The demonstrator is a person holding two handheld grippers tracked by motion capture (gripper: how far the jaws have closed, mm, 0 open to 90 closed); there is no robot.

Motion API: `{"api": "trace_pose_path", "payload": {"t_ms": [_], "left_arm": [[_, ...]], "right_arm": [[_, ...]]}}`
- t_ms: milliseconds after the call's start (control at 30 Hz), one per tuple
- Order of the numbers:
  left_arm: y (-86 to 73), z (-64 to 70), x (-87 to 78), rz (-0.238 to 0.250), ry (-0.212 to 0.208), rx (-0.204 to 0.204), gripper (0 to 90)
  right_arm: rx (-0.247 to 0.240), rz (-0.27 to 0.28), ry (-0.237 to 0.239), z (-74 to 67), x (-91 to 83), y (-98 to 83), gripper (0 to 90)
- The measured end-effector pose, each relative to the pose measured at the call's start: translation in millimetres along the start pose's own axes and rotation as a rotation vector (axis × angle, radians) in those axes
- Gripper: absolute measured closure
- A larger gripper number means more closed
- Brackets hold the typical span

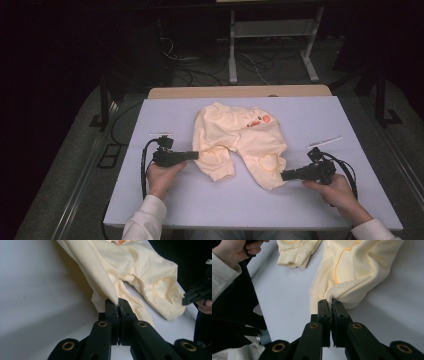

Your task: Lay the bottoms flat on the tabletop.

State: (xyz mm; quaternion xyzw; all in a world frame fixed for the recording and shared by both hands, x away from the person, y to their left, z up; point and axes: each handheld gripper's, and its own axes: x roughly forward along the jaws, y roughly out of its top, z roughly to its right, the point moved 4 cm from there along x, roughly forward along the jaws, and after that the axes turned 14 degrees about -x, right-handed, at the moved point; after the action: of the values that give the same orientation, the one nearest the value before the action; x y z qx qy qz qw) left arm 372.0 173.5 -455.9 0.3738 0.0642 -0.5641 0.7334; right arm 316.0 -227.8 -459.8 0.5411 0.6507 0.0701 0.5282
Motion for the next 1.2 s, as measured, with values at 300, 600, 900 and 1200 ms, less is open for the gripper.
{"api": "trace_pose_path", "payload": {"t_ms": [300,600,900,1200], "left_arm": [[-0.9,-0.9,0.1,-0.002,0.005,-0.003,86.8],[-1.4,-3.1,-0.4,0.000,0.010,-0.006,86.6],[-3.9,-5.2,0.5,0.002,0.013,-0.013,84.8],[-5.9,-3.6,-1.5,-0.021,-0.012,-0.006,86.5]], "right_arm": [[-0.025,-0.049,0.028,-11.6,8.2,-4.0,85.8],[-0.042,-0.104,0.043,-15.4,12.9,-7.1,85.7],[-0.055,-0.122,0.038,-16.7,6.5,-3.7,63.0],[-0.079,-0.074,-0.034,-9.7,-6.1,11.1,42.1]]}}
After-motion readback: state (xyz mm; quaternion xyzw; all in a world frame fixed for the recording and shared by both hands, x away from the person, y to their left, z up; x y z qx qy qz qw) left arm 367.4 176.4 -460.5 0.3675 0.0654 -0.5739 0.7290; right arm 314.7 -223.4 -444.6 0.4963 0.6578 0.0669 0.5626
